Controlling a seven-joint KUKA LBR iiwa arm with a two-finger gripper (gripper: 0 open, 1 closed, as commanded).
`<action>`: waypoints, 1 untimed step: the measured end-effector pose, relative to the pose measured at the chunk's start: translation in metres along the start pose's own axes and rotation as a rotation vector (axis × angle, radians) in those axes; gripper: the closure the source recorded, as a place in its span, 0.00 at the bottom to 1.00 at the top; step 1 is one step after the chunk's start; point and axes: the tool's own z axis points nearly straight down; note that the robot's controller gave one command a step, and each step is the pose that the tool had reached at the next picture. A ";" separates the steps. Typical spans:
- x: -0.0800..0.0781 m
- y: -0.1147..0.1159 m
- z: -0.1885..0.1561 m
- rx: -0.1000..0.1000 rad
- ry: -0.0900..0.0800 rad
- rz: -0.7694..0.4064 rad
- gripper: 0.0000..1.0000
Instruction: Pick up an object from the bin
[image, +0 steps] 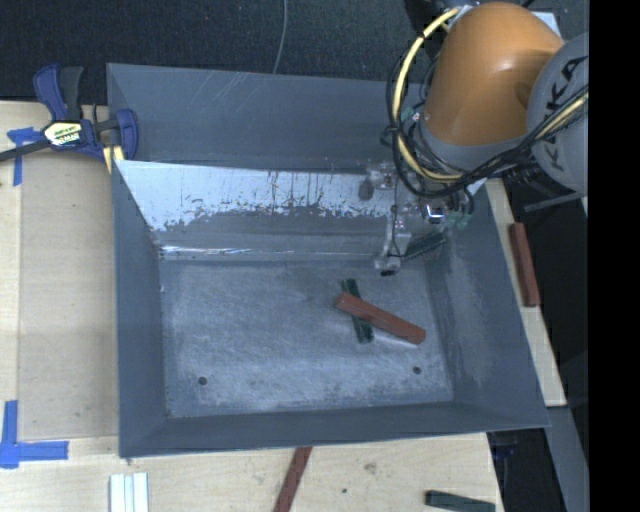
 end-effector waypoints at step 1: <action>0.000 0.000 0.000 0.000 0.000 0.000 0.00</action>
Offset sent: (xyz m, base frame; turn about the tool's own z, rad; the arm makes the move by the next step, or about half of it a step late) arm -0.0022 -0.0381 -0.1684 -0.0249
